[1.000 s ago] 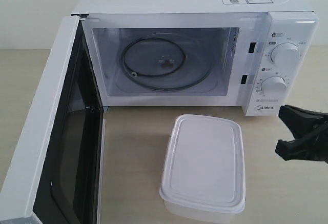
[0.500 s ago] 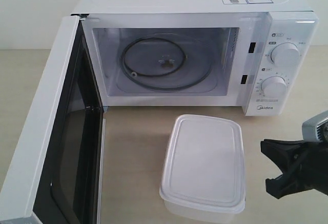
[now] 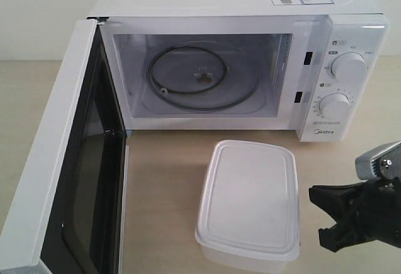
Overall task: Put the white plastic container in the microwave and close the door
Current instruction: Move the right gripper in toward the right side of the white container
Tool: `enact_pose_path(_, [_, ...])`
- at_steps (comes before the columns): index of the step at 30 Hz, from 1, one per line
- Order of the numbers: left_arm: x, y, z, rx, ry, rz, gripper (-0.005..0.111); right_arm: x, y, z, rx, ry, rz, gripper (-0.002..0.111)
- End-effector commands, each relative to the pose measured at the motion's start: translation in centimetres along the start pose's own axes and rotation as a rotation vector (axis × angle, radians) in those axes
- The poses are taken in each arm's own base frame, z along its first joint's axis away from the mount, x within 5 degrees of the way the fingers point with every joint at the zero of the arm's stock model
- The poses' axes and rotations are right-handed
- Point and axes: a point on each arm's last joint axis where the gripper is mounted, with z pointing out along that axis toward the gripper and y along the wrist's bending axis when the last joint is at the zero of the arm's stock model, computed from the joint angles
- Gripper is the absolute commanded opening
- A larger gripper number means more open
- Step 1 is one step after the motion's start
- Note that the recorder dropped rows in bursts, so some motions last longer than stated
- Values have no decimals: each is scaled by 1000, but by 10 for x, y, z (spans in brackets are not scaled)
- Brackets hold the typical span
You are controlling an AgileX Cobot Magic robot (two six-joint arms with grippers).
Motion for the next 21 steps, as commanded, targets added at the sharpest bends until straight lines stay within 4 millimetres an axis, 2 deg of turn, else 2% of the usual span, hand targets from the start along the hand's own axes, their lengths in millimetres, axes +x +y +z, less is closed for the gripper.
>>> enact_pose_path(1, [0,0,0,1,-8,-11,4,-9,-8,10,-11,18,-25,0])
enact_pose_path(7, [0,0,0,1,-8,-11,4,-12,-13,17,-27,92,-34,0])
enact_pose_path(13, [0,0,0,1,-8,-11,4,-15,0,28,-152,196,-91,0])
enact_pose_path(16, [0,0,0,1,-8,-11,4,-25,22,45,-214,236,-170,0])
enact_pose_path(18, [0,0,0,1,-8,-11,4,-33,32,57,-219,263,-194,0])
enact_pose_path(21, [0,0,0,1,-8,-11,4,-37,32,63,-162,316,-170,0])
